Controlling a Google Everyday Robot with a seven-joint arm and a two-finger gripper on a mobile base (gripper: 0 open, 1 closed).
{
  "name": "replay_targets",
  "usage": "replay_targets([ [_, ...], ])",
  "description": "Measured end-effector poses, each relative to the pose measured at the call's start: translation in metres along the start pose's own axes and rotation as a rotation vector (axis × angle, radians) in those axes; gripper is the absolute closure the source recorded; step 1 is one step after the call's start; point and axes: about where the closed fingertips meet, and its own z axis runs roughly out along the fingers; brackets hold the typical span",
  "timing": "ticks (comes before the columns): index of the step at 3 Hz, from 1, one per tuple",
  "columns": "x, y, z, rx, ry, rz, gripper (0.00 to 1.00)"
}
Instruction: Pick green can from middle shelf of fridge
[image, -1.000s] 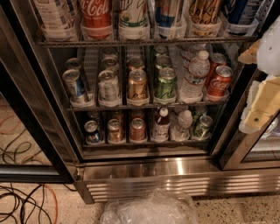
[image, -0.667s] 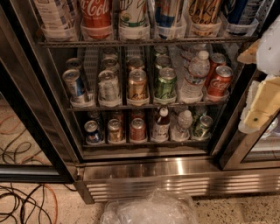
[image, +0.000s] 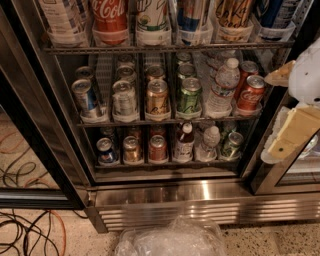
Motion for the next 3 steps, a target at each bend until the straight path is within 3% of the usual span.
replay_targets([
  [2,-0.017,0.019,0.034,-0.016,-0.187,0.078,0.0],
  [3,-0.027,0.029,0.052,-0.022,-0.251,0.097,0.0],
])
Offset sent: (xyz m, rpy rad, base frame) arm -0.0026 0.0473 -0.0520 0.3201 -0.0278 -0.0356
